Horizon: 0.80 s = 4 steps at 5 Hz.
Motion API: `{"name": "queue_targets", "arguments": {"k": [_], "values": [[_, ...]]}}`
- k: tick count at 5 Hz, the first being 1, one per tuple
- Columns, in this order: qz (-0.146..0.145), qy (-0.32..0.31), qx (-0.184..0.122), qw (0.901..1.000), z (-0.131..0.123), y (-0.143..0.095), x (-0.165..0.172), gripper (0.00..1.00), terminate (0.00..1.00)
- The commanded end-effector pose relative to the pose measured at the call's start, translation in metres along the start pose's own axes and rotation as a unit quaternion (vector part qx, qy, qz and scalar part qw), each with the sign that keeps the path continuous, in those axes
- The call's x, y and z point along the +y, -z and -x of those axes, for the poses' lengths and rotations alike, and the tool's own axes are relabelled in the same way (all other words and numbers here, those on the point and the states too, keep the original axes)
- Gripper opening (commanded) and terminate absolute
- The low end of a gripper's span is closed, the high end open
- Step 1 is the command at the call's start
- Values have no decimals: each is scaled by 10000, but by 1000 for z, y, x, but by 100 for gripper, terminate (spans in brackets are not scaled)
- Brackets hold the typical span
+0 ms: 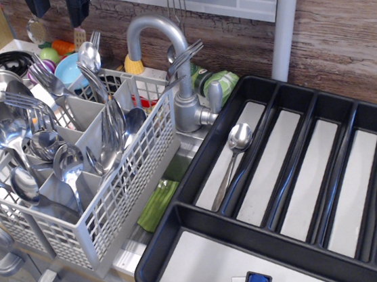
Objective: Put small spoon from basket to tray
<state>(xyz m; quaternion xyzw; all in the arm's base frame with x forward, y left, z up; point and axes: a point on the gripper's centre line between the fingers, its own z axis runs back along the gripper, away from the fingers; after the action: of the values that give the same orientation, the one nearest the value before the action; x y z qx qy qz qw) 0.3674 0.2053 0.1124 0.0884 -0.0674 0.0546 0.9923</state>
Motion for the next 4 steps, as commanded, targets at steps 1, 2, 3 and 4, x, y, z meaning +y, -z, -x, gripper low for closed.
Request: {"name": "queue_targets", "arguments": {"k": [1,2,3,4], "values": [[0,0,0,10000,0,0,0,100,0],[6,4,-282,9996,-1,16,-2,100,0],[61,-61,-445,9990,-3,30,-4,100,0],[103,-75,-734,9972,-5,50,-6,100,0]]}}
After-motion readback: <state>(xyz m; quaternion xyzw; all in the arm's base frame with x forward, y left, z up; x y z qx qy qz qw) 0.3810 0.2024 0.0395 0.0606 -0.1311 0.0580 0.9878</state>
